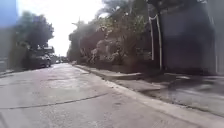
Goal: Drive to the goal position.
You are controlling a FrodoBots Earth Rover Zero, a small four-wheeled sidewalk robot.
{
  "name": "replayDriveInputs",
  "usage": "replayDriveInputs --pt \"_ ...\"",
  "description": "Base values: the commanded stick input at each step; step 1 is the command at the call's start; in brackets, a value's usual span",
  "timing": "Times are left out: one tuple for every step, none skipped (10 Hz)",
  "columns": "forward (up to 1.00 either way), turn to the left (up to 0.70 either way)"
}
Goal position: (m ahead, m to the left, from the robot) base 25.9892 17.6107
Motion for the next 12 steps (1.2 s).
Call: replayDriveInputs --pt "0.00 0.00" --pt "0.00 0.00" --pt "0.00 0.11" --pt "0.00 0.36" --pt "0.00 0.70" --pt "0.00 0.70" --pt "0.00 0.70" --pt "0.00 0.70" --pt "0.00 0.70" --pt "0.00 0.70" --pt "0.00 0.70" --pt "0.00 0.70"
